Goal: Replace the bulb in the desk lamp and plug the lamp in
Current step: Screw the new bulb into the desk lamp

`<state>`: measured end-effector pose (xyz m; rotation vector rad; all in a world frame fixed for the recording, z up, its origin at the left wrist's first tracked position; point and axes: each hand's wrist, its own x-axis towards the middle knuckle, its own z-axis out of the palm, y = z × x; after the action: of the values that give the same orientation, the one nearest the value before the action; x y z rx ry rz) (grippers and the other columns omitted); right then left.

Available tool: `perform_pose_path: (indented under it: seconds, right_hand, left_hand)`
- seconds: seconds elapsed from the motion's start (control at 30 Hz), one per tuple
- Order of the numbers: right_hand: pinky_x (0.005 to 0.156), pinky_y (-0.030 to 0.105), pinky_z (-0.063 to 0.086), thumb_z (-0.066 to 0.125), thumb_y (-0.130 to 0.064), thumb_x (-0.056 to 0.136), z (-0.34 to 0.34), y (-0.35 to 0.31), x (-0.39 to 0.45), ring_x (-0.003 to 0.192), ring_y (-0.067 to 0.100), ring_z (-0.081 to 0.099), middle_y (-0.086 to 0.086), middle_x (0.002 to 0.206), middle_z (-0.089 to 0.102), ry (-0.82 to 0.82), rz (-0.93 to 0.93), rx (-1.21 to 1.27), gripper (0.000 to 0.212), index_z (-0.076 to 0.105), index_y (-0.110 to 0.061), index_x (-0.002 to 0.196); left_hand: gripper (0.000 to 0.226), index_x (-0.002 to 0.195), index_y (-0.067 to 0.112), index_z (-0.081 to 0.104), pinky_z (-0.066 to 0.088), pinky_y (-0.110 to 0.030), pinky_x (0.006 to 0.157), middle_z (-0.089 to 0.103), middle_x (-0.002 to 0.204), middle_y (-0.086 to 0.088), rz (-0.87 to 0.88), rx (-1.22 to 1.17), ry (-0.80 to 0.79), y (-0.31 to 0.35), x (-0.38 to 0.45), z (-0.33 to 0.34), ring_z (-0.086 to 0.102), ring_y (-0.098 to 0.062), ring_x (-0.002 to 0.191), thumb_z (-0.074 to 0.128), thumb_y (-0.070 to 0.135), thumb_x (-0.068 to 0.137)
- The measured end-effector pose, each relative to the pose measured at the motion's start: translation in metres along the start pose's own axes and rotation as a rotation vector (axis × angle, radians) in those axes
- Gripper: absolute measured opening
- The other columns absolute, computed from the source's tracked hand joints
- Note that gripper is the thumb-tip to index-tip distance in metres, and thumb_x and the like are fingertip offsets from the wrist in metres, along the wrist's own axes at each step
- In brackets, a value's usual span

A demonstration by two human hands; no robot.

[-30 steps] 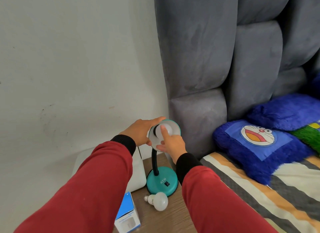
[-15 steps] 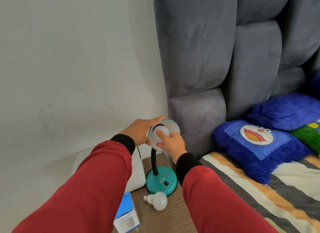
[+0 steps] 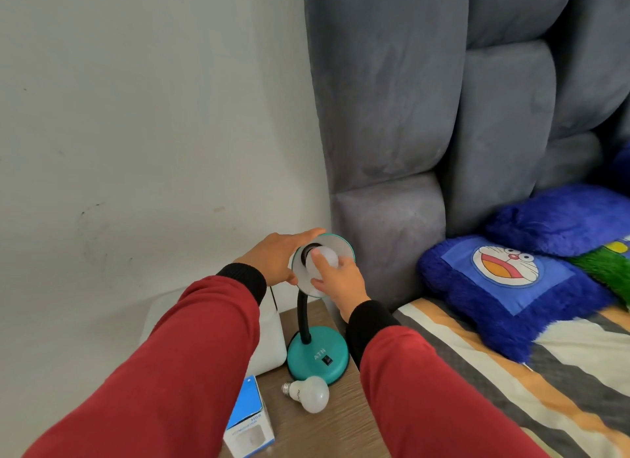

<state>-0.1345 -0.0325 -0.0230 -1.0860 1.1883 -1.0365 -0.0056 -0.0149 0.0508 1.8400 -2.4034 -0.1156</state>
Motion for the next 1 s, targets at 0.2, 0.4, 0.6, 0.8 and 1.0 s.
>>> perform_pose_path:
  seconds: [0.2,0.4,0.6,0.8,1.0]
  right_hand:
    - [0.071,0.02,0.057,0.063,-0.03,0.089,0.0001,-0.0011,-0.0066,0.108,0.022,0.055,0.012,0.139,0.041,0.006,-0.113,0.003,0.061,0.035,-0.023,0.143]
    - [0.044,0.004,0.047,0.058,-0.039,0.09,-0.0015,-0.0015,-0.0048,0.114,0.027,0.055,0.015,0.139,0.043,0.044,-0.071,-0.031,0.066,0.031,-0.017,0.145]
    - [0.088,0.032,0.052,0.065,-0.031,0.086,0.0031,0.0032,-0.0102,0.111,0.025,0.054,0.012,0.135,0.047,0.082,-0.172,-0.133,0.063,0.034,-0.029,0.141]
    - [0.095,0.042,0.053,0.068,-0.036,0.084,0.0036,-0.002,-0.0068,0.117,0.03,0.055,0.014,0.137,0.046,0.091,-0.111,-0.097,0.07,0.034,-0.021,0.143]
    - [0.096,0.034,0.051,0.067,-0.038,0.084,0.0013,-0.001,-0.0082,0.115,0.026,0.055,0.012,0.13,0.054,0.092,-0.131,-0.175,0.063,0.045,-0.012,0.136]
  left_hand:
    - [0.1,0.15,0.036,0.015,0.039,-0.025,0.101,0.053,0.138,0.0,-0.003,-0.017,0.002,0.0008,-0.0012,-0.0007,0.052,-0.02,0.123,0.074,0.003,0.076]
    - [0.1,0.15,0.037,0.016,0.039,-0.025,0.102,0.052,0.14,0.001,-0.006,-0.014,-0.005,0.0021,0.0006,0.0001,0.051,-0.02,0.124,0.074,0.003,0.075]
    - [0.101,0.15,0.037,0.014,0.038,-0.029,0.105,0.05,0.141,0.0,-0.032,-0.023,-0.004,0.001,-0.0005,0.0002,0.049,-0.022,0.127,0.075,0.004,0.076]
    - [0.101,0.15,0.037,0.014,0.038,-0.026,0.103,0.05,0.141,-0.001,-0.03,-0.024,-0.011,0.0042,-0.0014,-0.002,0.05,-0.021,0.126,0.073,0.001,0.076]
    - [0.101,0.15,0.036,0.014,0.038,-0.026,0.104,0.049,0.142,-0.001,-0.027,-0.015,-0.002,0.0068,-0.0047,-0.0032,0.049,-0.021,0.127,0.073,0.001,0.077]
